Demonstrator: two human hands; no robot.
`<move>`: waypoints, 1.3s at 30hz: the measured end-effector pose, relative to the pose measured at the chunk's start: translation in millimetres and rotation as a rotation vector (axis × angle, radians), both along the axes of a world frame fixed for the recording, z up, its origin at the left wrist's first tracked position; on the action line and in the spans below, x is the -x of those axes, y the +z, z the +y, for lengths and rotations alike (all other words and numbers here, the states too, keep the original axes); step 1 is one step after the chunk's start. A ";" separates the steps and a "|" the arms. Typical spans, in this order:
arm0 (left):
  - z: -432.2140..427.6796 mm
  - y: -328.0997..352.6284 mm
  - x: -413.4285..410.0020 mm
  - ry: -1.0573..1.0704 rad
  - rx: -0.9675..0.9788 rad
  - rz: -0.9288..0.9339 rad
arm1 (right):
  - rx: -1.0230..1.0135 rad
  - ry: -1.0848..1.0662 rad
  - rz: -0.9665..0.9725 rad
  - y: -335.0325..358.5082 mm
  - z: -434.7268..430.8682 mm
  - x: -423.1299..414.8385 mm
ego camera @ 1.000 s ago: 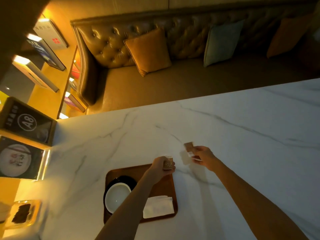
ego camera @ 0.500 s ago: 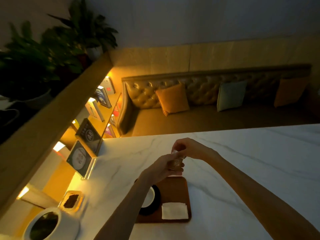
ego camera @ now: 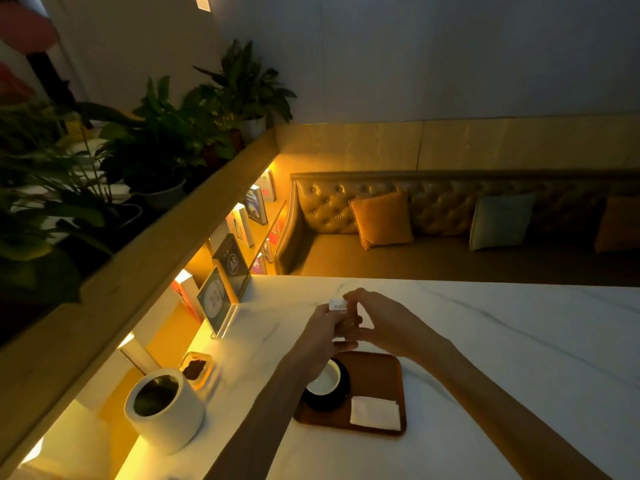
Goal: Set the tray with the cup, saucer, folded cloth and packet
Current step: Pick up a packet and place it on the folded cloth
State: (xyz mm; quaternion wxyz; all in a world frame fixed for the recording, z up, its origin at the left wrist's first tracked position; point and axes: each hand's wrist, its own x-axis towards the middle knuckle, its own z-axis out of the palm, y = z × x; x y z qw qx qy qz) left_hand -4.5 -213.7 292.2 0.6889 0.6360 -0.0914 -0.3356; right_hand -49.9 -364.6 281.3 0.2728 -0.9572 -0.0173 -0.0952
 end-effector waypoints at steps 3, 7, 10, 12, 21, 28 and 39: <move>6.7 0.5 4.7 0.067 -0.039 0.004 | 0.047 0.003 -0.038 -1.0 13.4 5.1; 11.2 6.0 6.7 0.060 -0.028 -0.021 | 0.153 0.044 -0.103 9.7 18.1 8.7; 17.7 15.2 3.6 -0.021 0.119 -0.012 | 0.140 0.060 -0.130 21.8 16.6 13.7; 24.3 21.5 1.2 -0.100 0.263 0.054 | 0.082 0.059 -0.165 30.0 14.7 16.9; 17.7 35.2 -0.4 -0.141 0.333 0.058 | 0.081 0.020 -0.259 46.0 9.4 27.5; 9.4 47.7 -6.3 -0.183 0.299 -0.023 | -0.011 0.009 -0.295 53.0 2.6 28.1; 7.6 45.2 -1.4 -0.107 0.269 -0.136 | 0.042 0.026 -0.378 49.3 5.3 26.7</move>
